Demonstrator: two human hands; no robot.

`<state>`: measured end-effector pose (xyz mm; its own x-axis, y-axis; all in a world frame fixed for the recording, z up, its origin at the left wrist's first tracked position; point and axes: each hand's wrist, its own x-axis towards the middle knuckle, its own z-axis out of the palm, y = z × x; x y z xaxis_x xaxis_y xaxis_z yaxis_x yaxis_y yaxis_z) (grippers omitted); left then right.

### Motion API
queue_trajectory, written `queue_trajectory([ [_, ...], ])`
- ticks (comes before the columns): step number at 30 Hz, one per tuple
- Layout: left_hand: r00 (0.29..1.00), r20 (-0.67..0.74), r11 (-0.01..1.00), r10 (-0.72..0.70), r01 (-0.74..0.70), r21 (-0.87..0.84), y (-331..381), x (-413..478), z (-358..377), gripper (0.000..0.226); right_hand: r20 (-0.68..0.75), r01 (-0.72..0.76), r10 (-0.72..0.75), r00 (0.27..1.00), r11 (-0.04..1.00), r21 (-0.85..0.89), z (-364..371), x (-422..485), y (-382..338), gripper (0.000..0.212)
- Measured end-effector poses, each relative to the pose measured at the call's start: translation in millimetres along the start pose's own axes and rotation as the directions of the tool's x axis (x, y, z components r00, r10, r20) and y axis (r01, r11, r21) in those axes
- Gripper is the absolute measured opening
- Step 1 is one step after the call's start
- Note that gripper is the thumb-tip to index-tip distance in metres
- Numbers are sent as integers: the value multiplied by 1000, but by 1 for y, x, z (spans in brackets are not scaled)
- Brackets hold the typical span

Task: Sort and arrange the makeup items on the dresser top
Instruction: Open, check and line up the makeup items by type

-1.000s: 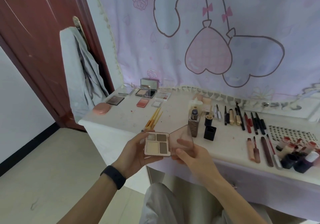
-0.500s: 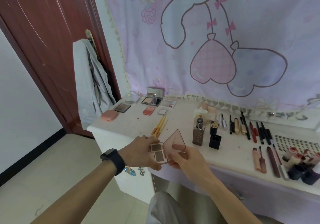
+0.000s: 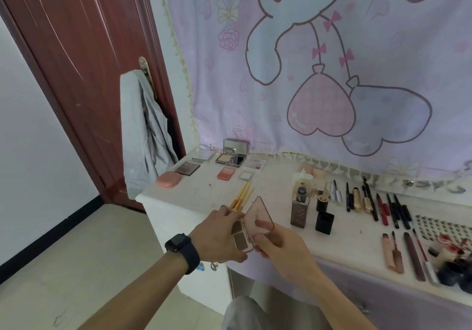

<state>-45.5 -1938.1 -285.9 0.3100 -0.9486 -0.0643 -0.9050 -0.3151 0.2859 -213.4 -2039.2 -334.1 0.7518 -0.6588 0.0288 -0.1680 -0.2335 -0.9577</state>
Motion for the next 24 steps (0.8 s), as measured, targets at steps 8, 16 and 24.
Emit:
queue_trajectory([
  [8, 974, -172, 934, -146, 79, -349, -25, 5, -20, 91, -50, 106, -116, 992, 979, -175, 3, 6, -13, 17],
  [16, 869, -127, 705, -477, 293, -646, -85, 21, -39, 75, -18, 76, -112, 994, 770, -634, 10, 33, 12, 49],
  [24, 832, -56, 734, -553, 454, -505, -112, 63, -39, 76, 15, 94, -142, 990, 573, -814, 19, 64, 29, 61],
])
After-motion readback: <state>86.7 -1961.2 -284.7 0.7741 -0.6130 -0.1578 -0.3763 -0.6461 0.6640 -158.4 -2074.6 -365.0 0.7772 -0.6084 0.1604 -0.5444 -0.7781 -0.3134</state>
